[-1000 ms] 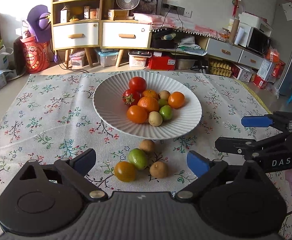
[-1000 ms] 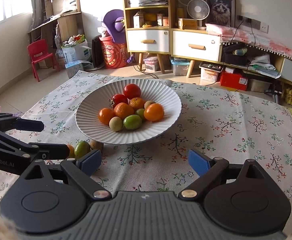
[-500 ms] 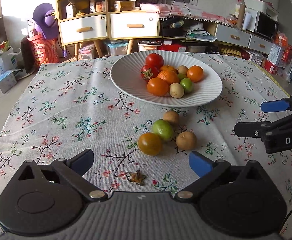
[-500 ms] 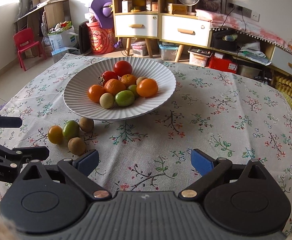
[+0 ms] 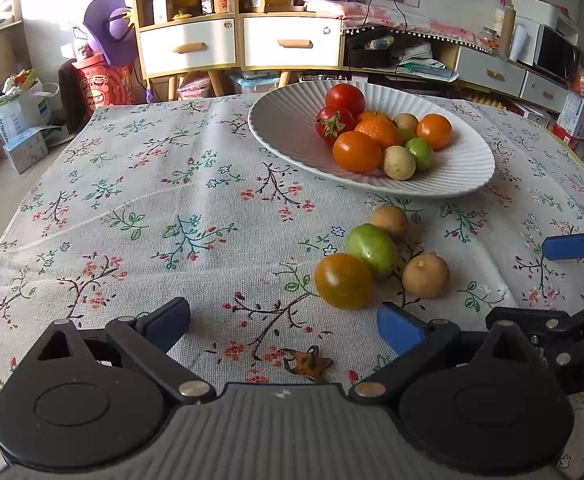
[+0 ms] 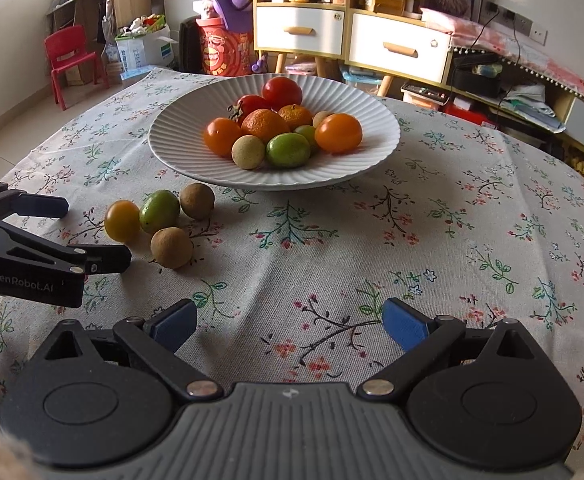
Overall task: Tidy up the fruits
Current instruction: 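Withdraw both tools from the plate toward the remaining loose fruits, then grasp the yellow tomato with the left tool while the right tool grasps a brown kiwi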
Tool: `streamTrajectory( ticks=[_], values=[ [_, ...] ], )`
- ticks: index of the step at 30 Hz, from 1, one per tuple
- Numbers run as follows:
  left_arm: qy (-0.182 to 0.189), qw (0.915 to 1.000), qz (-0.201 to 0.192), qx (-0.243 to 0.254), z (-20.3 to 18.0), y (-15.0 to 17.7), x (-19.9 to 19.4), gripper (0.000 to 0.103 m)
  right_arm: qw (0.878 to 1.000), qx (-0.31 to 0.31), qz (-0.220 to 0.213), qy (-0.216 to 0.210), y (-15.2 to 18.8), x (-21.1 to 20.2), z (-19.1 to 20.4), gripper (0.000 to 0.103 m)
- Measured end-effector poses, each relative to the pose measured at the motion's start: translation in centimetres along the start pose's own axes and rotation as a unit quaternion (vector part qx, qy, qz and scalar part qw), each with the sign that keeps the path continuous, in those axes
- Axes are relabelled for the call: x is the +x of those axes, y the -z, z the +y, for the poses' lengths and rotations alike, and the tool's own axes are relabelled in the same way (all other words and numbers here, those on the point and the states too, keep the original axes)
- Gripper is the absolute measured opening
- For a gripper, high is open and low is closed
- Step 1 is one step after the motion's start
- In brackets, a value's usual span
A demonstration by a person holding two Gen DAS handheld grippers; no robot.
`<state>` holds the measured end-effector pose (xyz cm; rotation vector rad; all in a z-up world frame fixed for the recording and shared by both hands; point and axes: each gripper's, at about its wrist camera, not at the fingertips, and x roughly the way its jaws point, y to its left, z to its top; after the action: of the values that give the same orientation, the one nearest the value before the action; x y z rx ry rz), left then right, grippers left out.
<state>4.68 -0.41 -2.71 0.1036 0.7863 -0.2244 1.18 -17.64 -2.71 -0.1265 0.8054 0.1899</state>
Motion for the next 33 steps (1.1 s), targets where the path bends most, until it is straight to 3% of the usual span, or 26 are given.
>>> streamTrajectory(
  ticks=[5, 11, 13, 17, 22, 30, 33],
  values=[
    [0.011, 0.9999, -0.011, 0.002, 0.0, -0.1, -0.1, 0.084, 1.000, -0.024, -0.009, -0.003, 0.3, -0.1, 0.9, 0.102],
    [0.028, 0.9993, -0.022, 0.008, -0.4, -0.4, -0.3, 0.055, 0.999, -0.039, -0.021, -0.012, 0.3, -0.2, 1.5, 0.102],
    [0.035, 0.9991, -0.023, 0.008, -0.5, -0.5, -0.3, 0.042, 0.999, -0.045, -0.025, -0.014, 0.3, -0.2, 1.7, 0.102],
    [0.046, 0.9987, -0.021, -0.001, -0.3, -0.6, -0.4, 0.025, 0.998, -0.053, -0.030, -0.023, 0.2, -0.2, 2.1, 0.101],
    [0.047, 0.9987, -0.017, -0.012, 0.0, -0.7, -0.4, 0.022, 0.997, -0.063, -0.036, -0.040, 0.0, -0.2, 2.5, 0.094],
    [0.042, 0.9987, -0.002, -0.030, 0.8, -1.0, -1.0, 0.022, 0.993, -0.083, -0.045, -0.065, -0.9, 0.1, 3.4, 0.074],
    [0.043, 0.9986, -0.001, -0.032, 1.0, -1.1, -1.3, 0.022, 0.992, -0.091, -0.042, -0.075, -1.1, 0.2, 3.6, 0.060]
  ],
)
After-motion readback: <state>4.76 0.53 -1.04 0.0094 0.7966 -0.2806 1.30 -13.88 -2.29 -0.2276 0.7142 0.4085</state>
